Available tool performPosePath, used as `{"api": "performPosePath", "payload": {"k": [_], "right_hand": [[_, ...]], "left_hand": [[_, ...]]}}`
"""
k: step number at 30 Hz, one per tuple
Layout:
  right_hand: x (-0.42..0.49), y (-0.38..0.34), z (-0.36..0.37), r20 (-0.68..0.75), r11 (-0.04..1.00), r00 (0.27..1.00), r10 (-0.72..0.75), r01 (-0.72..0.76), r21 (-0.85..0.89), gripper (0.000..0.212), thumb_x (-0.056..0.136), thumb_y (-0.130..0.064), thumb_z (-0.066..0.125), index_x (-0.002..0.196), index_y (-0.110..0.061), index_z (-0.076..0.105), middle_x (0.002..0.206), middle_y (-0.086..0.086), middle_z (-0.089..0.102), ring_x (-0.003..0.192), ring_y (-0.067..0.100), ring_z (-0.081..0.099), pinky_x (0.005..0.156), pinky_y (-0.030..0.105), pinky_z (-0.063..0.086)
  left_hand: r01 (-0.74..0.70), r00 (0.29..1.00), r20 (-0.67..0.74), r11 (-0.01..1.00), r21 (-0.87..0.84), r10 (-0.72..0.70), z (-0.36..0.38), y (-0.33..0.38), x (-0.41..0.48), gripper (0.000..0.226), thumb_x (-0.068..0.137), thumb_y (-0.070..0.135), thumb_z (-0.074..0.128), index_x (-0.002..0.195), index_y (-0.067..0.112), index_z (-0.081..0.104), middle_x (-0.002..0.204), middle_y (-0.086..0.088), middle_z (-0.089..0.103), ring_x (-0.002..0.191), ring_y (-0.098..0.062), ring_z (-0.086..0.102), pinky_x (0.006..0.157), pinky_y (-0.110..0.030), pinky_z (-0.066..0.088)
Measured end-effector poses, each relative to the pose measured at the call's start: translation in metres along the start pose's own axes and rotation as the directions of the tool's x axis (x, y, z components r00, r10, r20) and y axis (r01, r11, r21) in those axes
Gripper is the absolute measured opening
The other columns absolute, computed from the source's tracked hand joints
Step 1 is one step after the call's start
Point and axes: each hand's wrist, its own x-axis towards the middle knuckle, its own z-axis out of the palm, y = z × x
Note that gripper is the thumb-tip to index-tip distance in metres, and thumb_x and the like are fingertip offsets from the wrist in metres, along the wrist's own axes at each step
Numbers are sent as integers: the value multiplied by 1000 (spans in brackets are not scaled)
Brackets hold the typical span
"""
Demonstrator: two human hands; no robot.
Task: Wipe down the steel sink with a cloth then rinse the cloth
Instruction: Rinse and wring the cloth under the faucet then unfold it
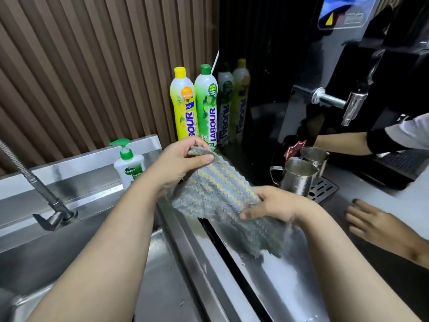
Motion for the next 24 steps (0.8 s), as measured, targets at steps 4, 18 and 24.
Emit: {"api": "performPosePath", "payload": {"k": [4, 18, 24], "right_hand": [[-19, 22, -2, 21, 991, 997, 74, -76, 112, 8, 80, -13, 72, 74, -18, 71, 82, 7, 72, 83, 30, 65, 87, 48, 47], [-11, 82, 57, -728, 858, 686, -16, -364, -362, 51, 85, -21, 58, 134, -15, 44, 125, 6, 53, 117, 26, 49, 98, 30, 37], [25, 107, 91, -473, 714, 880, 48, -361, -600, 60, 95, -57, 18, 126, -25, 59, 132, -1, 59, 123, 22, 54, 104, 40, 41]], "left_hand": [[20, 999, 44, 1000, 6, -21, -2, -9, 11, 14, 82, 9, 65, 80, 21, 58, 71, 5, 60, 66, -4, 54, 62, -14, 43], [-16, 998, 55, 736, 677, -29, 32, -154, 66, 38, 90, 32, 53, 122, 11, 55, 111, -11, 58, 110, -28, 54, 95, -33, 38], [-186, 918, 329, 496, 848, -220, 57, -186, 53, 49, 98, 49, 19, 146, 39, 18, 154, 21, 2, 143, -8, -9, 115, -39, -6]]}}
